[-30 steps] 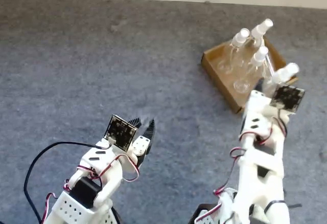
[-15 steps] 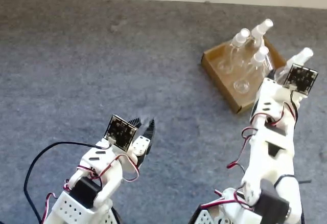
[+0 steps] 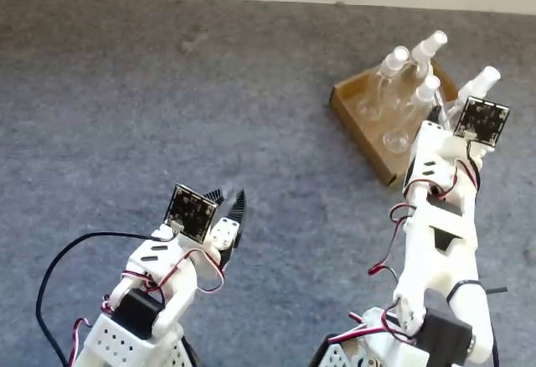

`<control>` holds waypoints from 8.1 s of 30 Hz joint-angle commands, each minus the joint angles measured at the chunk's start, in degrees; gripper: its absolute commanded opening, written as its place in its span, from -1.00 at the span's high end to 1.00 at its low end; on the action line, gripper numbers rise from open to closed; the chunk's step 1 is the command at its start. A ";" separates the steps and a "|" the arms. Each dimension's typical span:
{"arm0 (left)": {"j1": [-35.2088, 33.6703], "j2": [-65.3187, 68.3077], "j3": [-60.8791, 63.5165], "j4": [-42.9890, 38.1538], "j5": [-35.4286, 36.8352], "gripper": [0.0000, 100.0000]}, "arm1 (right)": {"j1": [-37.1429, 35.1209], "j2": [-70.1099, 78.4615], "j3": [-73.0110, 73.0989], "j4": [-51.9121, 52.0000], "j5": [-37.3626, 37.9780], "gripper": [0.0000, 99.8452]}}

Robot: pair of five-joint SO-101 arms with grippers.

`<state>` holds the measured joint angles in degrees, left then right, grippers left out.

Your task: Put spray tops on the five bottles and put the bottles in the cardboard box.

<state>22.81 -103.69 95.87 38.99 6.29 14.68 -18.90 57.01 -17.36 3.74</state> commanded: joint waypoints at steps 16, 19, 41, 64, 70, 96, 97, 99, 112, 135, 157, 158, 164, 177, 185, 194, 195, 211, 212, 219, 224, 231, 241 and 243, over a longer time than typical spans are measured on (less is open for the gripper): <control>-0.75 -0.75 1.19 0.00 -0.62 0.99 | -8.04 -26.95 13.23 0.13 0.26 0.74; -0.75 -0.75 1.19 0.00 -0.62 0.99 | -8.13 -27.91 14.02 0.22 0.26 0.74; -0.57 -0.75 1.19 0.18 -0.53 0.99 | -8.75 -27.65 23.69 -15.78 0.26 0.75; -0.57 -0.75 1.19 0.18 -0.53 0.99 | -0.48 -14.02 12.18 -16.04 -6.95 0.75; -0.66 -0.75 1.19 0.18 -0.53 0.99 | -0.40 -8.40 10.86 -26.51 -5.27 0.75; -0.84 -0.75 1.19 0.18 -0.53 0.99 | -4.88 9.98 10.15 -36.44 -2.81 0.75; -0.84 -0.75 1.19 0.18 -0.53 0.99 | -4.97 10.15 10.15 -36.44 -2.81 0.75; -0.84 -0.75 1.19 0.18 -0.53 0.99 | -5.32 10.42 9.71 -36.44 -2.81 0.75; -0.75 -0.75 1.19 0.18 -0.53 0.99 | -6.02 10.95 8.31 -36.44 -2.81 0.75; -0.84 -0.75 1.19 0.00 -0.53 0.99 | -6.55 18.68 4.97 -36.44 -2.90 0.75; -0.92 -0.75 1.19 0.00 -0.53 0.99 | -6.64 25.01 4.97 -43.65 -2.90 0.75; -0.92 -0.75 1.19 0.00 -0.53 0.99 | -6.64 25.01 4.97 -42.59 -2.81 0.74; -0.92 -0.75 1.19 0.00 -0.53 0.99 | -6.73 25.01 4.97 -37.93 -2.81 0.74; -0.92 -0.75 1.19 0.00 -0.62 0.99 | -6.90 24.57 5.32 -37.76 -2.55 0.58; -0.92 -0.75 1.19 -0.09 -0.62 0.99 | -9.54 24.57 5.49 -37.67 3.34 0.39; -0.92 -0.75 1.19 -0.09 -0.62 0.99 | -9.36 24.66 5.67 -37.58 4.84 0.31; -0.92 -0.75 1.19 -0.09 -0.62 0.99 | -8.92 24.57 5.67 -36.88 4.84 0.31; -0.92 -0.75 1.19 -0.09 -0.62 0.99 | -8.66 -3.74 5.58 0.48 4.75 0.31; -0.92 -0.75 1.19 -0.09 -0.62 0.99 | -8.66 -6.02 5.58 3.03 4.75 0.31; -0.92 -0.75 1.19 -0.09 -0.62 0.99 | -8.84 -22.20 5.58 21.32 4.75 0.31; -0.92 -0.75 1.19 -0.09 -0.53 0.99 | -8.84 -32.75 5.58 31.43 4.75 0.35; -1.10 -0.75 1.19 -0.09 -0.53 0.99 | -8.92 -46.37 5.58 39.43 4.75 0.88; -5.85 -0.92 -2.24 0.18 -0.53 0.99 | -10.59 -65.98 5.58 54.46 5.19 0.98; -7.34 -0.92 -2.77 0.18 -0.44 0.99 | -12.70 -69.58 5.58 57.01 5.27 0.98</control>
<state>17.80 -103.69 95.60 38.99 6.29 4.75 -83.25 64.48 36.70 8.31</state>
